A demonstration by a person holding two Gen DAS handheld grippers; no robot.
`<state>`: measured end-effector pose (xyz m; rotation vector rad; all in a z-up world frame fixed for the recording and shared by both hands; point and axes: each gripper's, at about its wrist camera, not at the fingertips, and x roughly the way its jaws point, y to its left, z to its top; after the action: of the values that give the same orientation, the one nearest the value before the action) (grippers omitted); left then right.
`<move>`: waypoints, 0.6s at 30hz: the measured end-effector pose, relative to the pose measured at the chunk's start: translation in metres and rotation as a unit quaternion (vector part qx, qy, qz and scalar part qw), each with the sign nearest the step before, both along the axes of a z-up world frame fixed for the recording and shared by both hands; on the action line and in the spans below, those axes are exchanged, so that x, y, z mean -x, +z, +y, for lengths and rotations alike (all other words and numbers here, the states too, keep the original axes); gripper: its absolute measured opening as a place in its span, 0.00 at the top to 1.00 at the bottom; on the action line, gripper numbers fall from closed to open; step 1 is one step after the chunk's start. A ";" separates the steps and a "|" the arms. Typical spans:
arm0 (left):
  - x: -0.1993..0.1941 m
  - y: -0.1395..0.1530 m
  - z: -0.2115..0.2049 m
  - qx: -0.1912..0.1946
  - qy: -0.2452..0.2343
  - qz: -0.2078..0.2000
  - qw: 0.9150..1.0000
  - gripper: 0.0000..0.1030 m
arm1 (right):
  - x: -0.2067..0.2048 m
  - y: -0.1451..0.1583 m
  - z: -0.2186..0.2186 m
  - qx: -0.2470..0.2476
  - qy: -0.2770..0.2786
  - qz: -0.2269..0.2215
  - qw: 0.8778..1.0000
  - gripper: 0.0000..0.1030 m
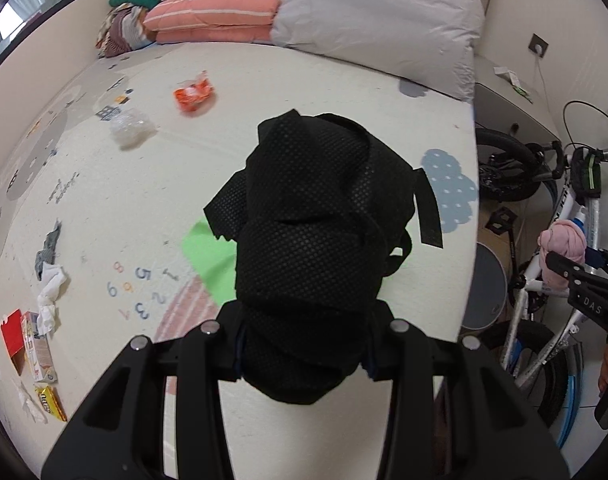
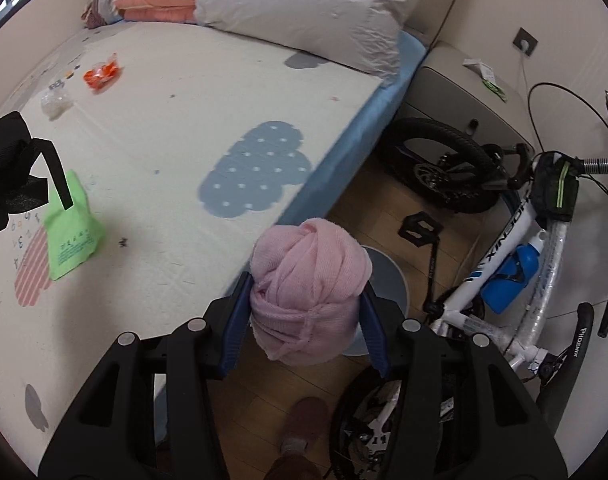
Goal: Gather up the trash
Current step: 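Drop the pink ball into the grey bin with the right tool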
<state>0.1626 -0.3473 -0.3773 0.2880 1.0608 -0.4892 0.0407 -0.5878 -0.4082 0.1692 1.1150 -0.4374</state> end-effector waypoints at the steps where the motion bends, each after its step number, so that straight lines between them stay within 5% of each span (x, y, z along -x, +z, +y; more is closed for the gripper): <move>1: 0.005 0.000 -0.014 0.002 -0.006 0.003 1.000 0.60 | 0.005 0.001 -0.013 0.003 -0.006 -0.004 1.000 0.52; 5: 0.020 0.001 -0.064 0.010 -0.030 0.011 0.999 0.60 | 0.016 0.005 -0.053 0.008 -0.020 -0.024 0.999 0.52; 9: 0.031 0.004 -0.102 0.013 -0.052 0.010 0.999 0.60 | 0.026 0.008 -0.081 -0.001 -0.027 -0.044 0.999 0.28; 18: 0.065 0.003 -0.180 0.001 -0.125 -0.004 0.992 0.59 | 0.074 0.012 -0.127 -0.003 -0.077 -0.034 0.996 0.28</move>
<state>0.0981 -0.5268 -0.3739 0.4236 1.0201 -0.7141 -0.0332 -0.7151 -0.3962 0.2736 1.0408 -0.5619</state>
